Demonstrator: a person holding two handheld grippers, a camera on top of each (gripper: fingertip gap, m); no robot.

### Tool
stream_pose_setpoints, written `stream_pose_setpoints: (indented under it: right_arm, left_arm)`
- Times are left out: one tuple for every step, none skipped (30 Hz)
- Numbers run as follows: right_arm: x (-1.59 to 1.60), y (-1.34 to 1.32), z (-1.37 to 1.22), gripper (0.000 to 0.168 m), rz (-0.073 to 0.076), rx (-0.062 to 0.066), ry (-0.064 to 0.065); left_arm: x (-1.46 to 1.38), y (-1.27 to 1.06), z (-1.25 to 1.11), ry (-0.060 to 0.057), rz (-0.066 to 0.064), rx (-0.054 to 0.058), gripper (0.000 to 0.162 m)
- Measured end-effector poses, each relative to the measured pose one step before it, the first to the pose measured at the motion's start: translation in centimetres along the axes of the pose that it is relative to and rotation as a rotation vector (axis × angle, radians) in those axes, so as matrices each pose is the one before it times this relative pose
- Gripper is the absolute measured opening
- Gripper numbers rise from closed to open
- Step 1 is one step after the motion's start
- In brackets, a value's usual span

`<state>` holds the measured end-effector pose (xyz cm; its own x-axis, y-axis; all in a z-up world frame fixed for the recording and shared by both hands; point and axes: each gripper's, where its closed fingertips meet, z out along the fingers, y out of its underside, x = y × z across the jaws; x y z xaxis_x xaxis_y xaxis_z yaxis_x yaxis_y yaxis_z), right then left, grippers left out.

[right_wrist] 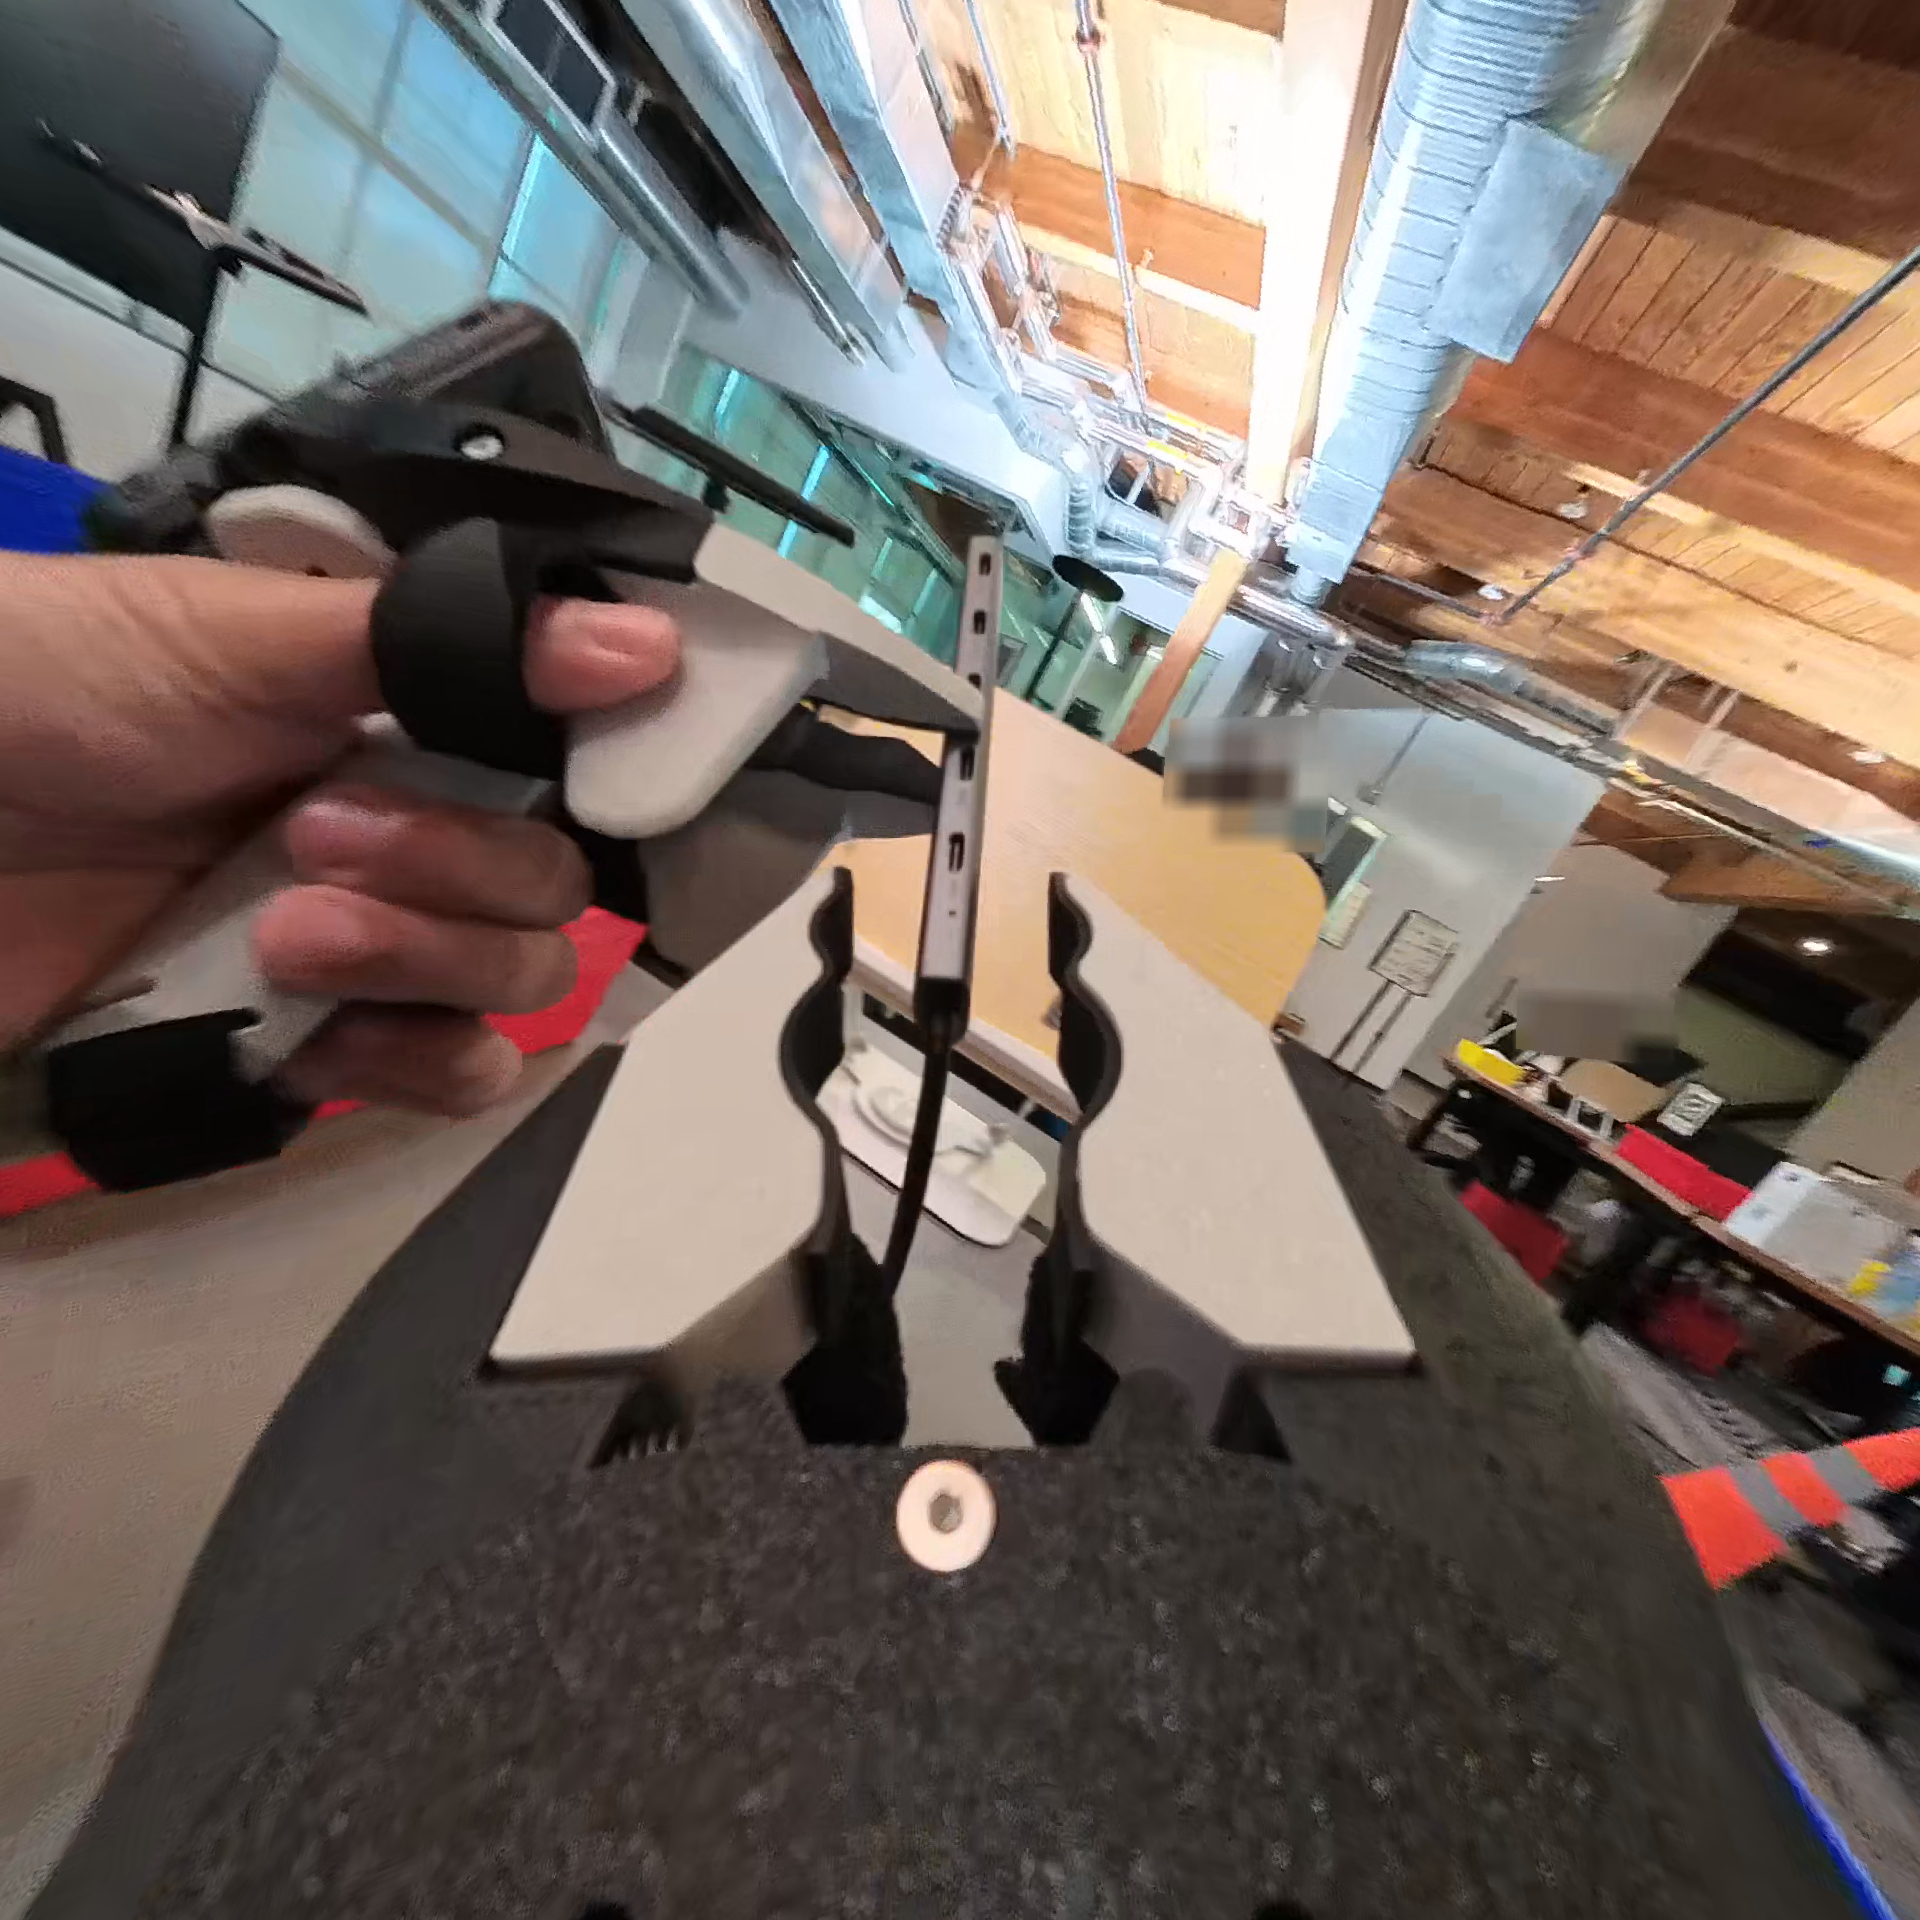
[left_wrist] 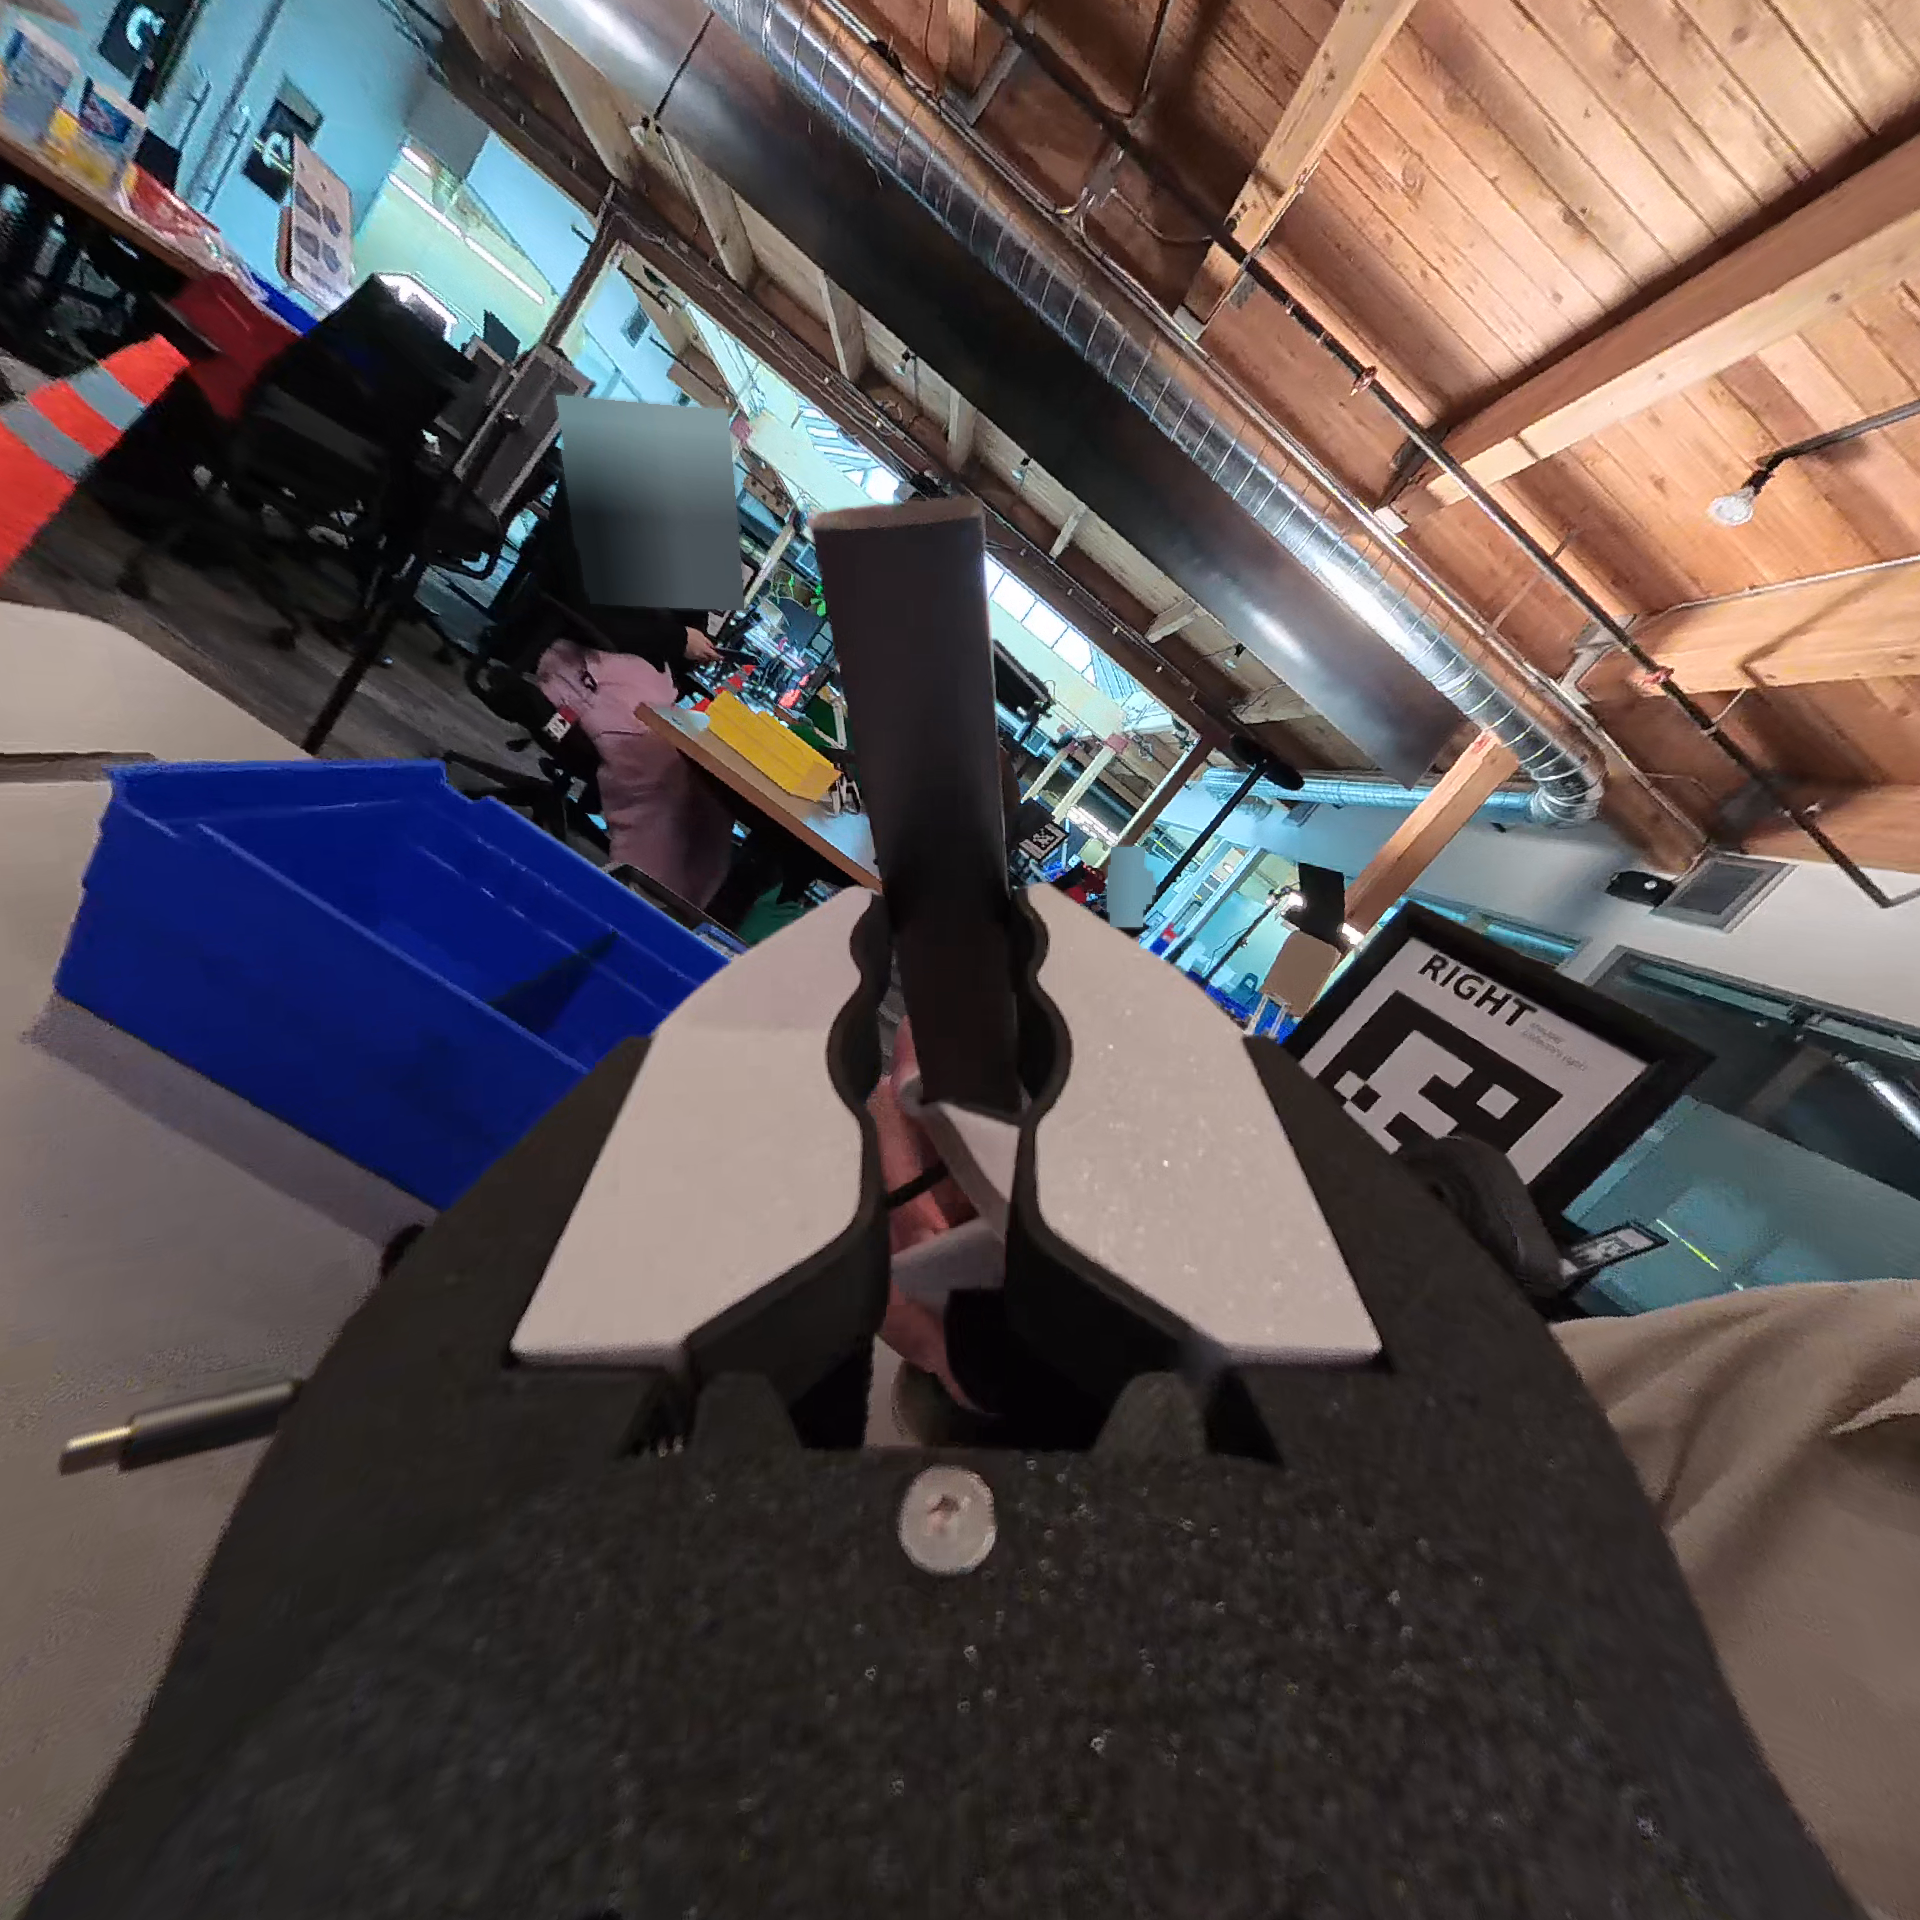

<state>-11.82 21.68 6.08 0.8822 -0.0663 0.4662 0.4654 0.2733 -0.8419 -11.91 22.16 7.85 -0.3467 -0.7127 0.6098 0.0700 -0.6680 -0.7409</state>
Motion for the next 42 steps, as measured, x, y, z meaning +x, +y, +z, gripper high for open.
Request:
stream_pose_setpoints:
  right_arm:
    - [0.032,0.321,-0.056,0.035,-0.0081,-0.0096,0.0052]
    - [-0.066,0.265,-0.042,0.034,0.0040,-0.0103,-0.0048]
    - [-0.005,0.239,-0.011,0.033,0.0045,-0.0132,-0.0021]
    - [0.103,0.147,0.014,0.031,0.0011,-0.0099,0.0038]
    - [0.052,0.088,0.040,0.030,0.0025,-0.0073,-0.0007]
    - [0.002,0.118,0.097,0.028,0.0060,-0.0095,-0.0045]
    - [0.030,0.179,0.122,0.027,0.0071,-0.0103,-0.0033]
    - [0.016,0.073,0.046,0.025,0.0076,-0.0020,-0.0057]
    - [-0.191,0.044,0.010,0.022,0.0105,0.0041,-0.0167]
    - [-0.274,0.080,0.011,0.016,0.0065,0.0050,-0.0173]
    - [-0.018,0.035,-0.013,0.012,0.0015,0.0067,0.0051]
    - [0.082,0.018,-0.036,0.010,-0.0077,0.0087,0.0114]
    - [-0.056,0.022,-0.018,0.008,-0.0152,0.0089,-0.0012]
    - [-0.179,0.127,-0.013,0.008,-0.0248,0.0005,-0.0171]
    - [-0.231,0.205,0.001,0.008,-0.0264,-0.0049,-0.0233]
    - [-0.279,0.274,-0.008,0.008,-0.0232,-0.0112,-0.0278]
    - [-0.190,0.305,-0.012,0.008,-0.0233,-0.0115,-0.0209]
    - [-0.085,0.317,-0.019,0.008,-0.0261,-0.0115,-0.0102]
    - [-0.222,0.345,0.003,0.008,-0.0296,-0.0134,-0.0165]
    - [-0.269,0.422,0.048,0.008,-0.0341,-0.0176,-0.0164]
    - [-0.298,0.553,0.110,0.008,-0.0381,-0.0251,-0.0149]
    - [-0.579,0.603,0.211,0.008,-0.0464,-0.0254,-0.0348]
    - [-0.520,0.585,0.329,0.009,-0.0432,-0.0197,-0.0254]
    - [-0.391,0.535,0.502,0.008,-0.0463,-0.0071,-0.0104]
    - [-0.303,0.544,0.684,0.008,-0.0642,0.0013,0.0011]
    - [-0.278,0.697,0.880,0.008,-0.0811,-0.0125,0.0074]
    - [-0.220,0.803,1.126,0.008,-0.0872,-0.0221,0.0163]
    - [-0.311,0.781,1.361,0.008,-0.0742,-0.0217,0.0210]
    - [-0.897,0.585,1.481,0.008,-0.0616,-0.0139,-0.0132]
    - [-1.423,0.299,1.511,0.008,-0.0394,-0.0004,-0.0484]
    - [-1.416,0.283,1.513,0.008,-0.0011,-0.0027,-0.0452]
    - [-1.158,0.319,1.418,0.008,0.0120,-0.0056,-0.0235]
    - [-0.873,0.319,1.188,0.008,0.0144,-0.0081,-0.0021]
    - [-0.763,0.204,0.887,0.008,0.0144,-0.0014,0.0066]
    - [-0.665,0.020,0.516,0.008,0.0155,0.0082,0.0095]
    - [-0.624,-0.152,0.194,0.009,0.0268,0.0191,0.0055]
    - [-0.691,-0.173,-0.053,0.008,0.0388,0.0260,-0.0024]
    - [-0.916,-0.157,-0.155,0.008,0.0180,0.0280,-0.0245]
    - [-0.530,-0.262,-0.152,0.008,-0.0206,0.0142,-0.0276]
    - [0.124,-0.387,-0.248,0.008,0.0094,0.0087,-0.0023]
    - [-0.193,-0.588,-0.294,0.009,0.0665,0.0319,-0.0291]
    - [-0.656,-0.512,-0.245,0.009,0.0906,0.0292,-0.0647]
  left_arm:
    - [-0.137,0.656,0.196,-0.0067,0.0027,-0.0068,0.021]
    - [-0.211,0.802,0.200,-0.0132,0.0096,-0.0297,0.021]
    - [-0.306,0.586,0.095,-0.0262,0.0237,-0.0216,0.021]
    - [-0.136,0.407,0.040,-0.0170,0.0370,-0.0126,0.021]
    - [0.001,0.397,0.047,-0.0078,0.0382,-0.0153,0.021]
    - [-0.039,0.341,0.039,-0.0096,0.0299,-0.0131,0.021]
    - [-0.041,0.314,0.055,-0.0089,0.0233,-0.0111,0.021]
    - [-0.066,0.232,0.049,-0.0093,0.0198,-0.0087,0.021]
    - [-0.024,0.045,-0.030,-0.0036,0.0164,0.0010,0.021]
    - [0.003,0.034,-0.014,0.0019,0.0009,0.0001,0.021]
    - [-0.008,0.051,-0.013,0.0054,-0.0050,0.0009,0.021]
    - [0.021,0.080,-0.002,0.0116,-0.0093,0.0014,0.021]
    - [0.009,0.087,-0.091,0.0154,-0.0165,0.0010,0.021]
    - [-0.086,0.169,-0.158,0.0129,-0.0201,-0.0086,0.021]
    - [-0.122,0.163,-0.207,0.0122,-0.0208,-0.0132,0.021]
    - [-0.074,-0.051,-0.295,0.0127,-0.0203,-0.0018,0.025]
    - [-0.256,-0.217,-0.395,-0.0043,-0.0223,0.0076,0.029]
    - [-0.551,-0.235,-0.456,-0.0280,-0.0196,0.0038,0.033]
    - [-0.467,-0.293,-0.490,-0.0279,-0.0114,0.0091,0.036]
    - [-0.298,-0.241,-0.540,-0.0208,-0.0061,0.0090,0.037]
    - [-0.297,-0.063,-0.624,-0.0273,-0.0096,0.0015,0.038]
    - [-0.145,0.165,-0.766,-0.0254,-0.0058,-0.0025,0.038]
    - [0.132,0.423,-0.935,-0.0158,0.0032,-0.0018,0.037]
    - [0.220,0.777,-1.108,-0.0228,0.0124,-0.0052,0.037]
    - [0.138,1.216,-1.275,-0.0391,0.0192,-0.0141,0.037]
    - [0.136,1.485,-1.370,-0.0457,0.0307,-0.0123,0.037]
    - [0.020,1.622,-1.408,-0.0544,0.0414,-0.0142,0.037]
    - [-0.208,1.714,-1.449,-0.0666,0.0459,-0.0254,0.037]
    - [-0.519,1.727,-1.444,-0.0812,0.0435,-0.0312,0.037]
    - [-0.725,1.588,-1.374,-0.0839,0.0374,-0.0279,0.038]
    - [-0.835,1.408,-1.259,-0.0782,0.0273,-0.0208,0.038]
    - [-0.896,1.190,-1.089,-0.0696,0.0128,-0.0118,0.038]
    - [-0.934,1.038,-0.877,-0.0596,0.0084,-0.0060,0.037]
    - [-0.973,1.049,-0.610,-0.0534,0.0089,-0.0134,0.036]
    - [-0.920,1.060,-0.408,-0.0437,0.0039,-0.0274,0.035]
    - [-0.712,0.902,-0.258,-0.0272,-0.0047,-0.0357,0.034]
    - [-0.424,0.576,-0.167,-0.0067,-0.0036,-0.0289,0.033]
    - [-0.367,0.245,-0.113,-0.0017,0.0043,-0.0064,0.032]
    - [-0.496,0.198,-0.050,-0.0097,0.0118,0.0048,0.031]
    - [-0.639,0.361,0.039,-0.0178,0.0132,-0.0048,0.031]
    - [-0.667,0.409,0.027,-0.0218,0.0102,-0.0139,0.032]
    - [-0.620,0.276,-0.036,-0.0228,0.0056,-0.0119,0.032]
